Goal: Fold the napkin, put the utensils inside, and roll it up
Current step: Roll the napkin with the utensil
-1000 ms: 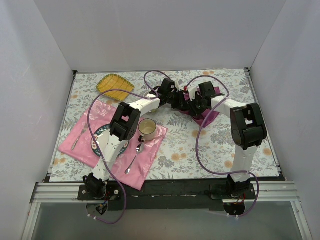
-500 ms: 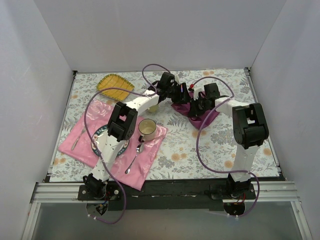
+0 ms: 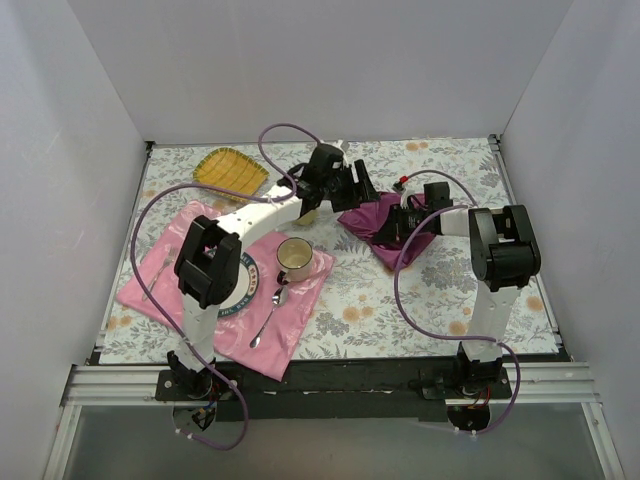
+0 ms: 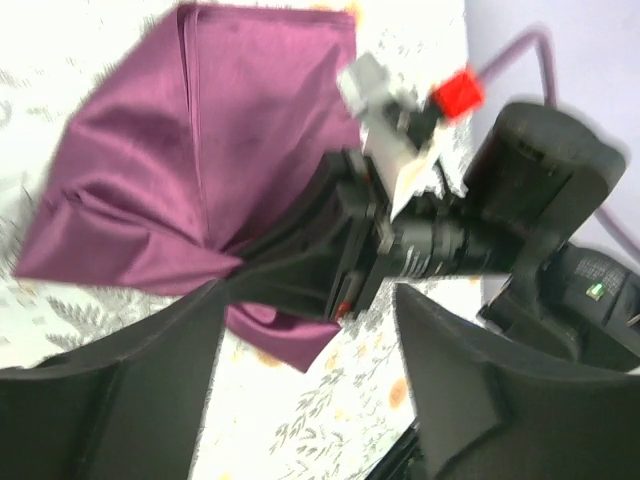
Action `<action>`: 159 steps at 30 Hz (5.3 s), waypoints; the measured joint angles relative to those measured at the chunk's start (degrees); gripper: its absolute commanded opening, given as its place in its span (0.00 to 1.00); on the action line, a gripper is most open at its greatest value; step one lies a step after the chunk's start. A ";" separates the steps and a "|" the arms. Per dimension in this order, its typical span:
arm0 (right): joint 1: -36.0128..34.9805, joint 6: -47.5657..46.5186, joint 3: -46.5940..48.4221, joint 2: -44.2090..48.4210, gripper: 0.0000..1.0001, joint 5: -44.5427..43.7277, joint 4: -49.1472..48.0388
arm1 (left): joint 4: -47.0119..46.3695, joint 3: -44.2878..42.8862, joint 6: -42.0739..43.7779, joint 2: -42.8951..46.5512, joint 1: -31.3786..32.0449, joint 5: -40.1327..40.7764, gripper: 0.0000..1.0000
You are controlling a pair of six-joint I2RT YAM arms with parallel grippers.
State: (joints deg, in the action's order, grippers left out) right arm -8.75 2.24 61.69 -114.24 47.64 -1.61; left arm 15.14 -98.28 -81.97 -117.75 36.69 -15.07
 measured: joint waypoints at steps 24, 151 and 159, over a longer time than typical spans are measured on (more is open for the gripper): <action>1.36 5.35 -3.02 -1.09 0.01 6.88 -1.60 | -21.44 15.17 -0.13 -2.91 3.23 -2.69 0.09; -33.42 -24.87 -10.12 19.47 0.71 -70.77 11.67 | -9.05 2.27 11.02 -15.21 0.74 -5.35 0.09; -34.07 -27.85 -10.97 17.25 0.63 -77.57 6.08 | -8.09 0.61 11.04 -16.39 0.17 -7.06 0.09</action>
State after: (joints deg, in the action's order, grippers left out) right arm -42.83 -25.61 50.72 -96.99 -29.93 4.47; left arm 7.05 -97.67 -70.94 -134.15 36.86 -22.13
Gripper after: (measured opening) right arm 0.669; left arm 0.088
